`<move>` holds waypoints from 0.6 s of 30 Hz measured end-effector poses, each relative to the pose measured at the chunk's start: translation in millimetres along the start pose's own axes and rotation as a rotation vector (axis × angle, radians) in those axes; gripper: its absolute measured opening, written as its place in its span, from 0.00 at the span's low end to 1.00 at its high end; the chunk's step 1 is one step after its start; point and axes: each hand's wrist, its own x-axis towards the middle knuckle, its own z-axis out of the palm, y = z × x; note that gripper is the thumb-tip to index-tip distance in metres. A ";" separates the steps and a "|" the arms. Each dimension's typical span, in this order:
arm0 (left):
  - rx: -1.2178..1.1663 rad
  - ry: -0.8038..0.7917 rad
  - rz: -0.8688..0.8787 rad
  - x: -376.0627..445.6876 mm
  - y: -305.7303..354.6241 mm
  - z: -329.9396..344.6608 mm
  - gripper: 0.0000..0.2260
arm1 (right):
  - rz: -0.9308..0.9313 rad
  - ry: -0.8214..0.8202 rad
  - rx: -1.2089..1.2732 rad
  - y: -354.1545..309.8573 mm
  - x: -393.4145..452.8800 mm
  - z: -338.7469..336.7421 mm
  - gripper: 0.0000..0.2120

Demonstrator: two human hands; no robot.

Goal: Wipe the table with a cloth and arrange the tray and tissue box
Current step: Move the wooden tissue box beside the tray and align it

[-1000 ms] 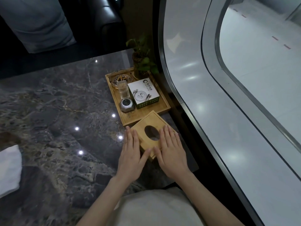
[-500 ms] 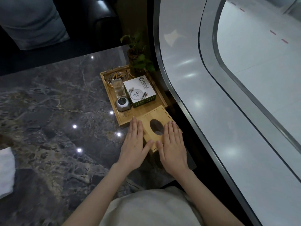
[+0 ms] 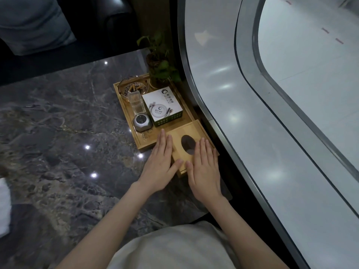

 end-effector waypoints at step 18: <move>0.019 0.043 0.011 6.7 -4.7 3.9 0.35 | 0.028 -0.047 0.073 -0.3 3.8 1.7 0.30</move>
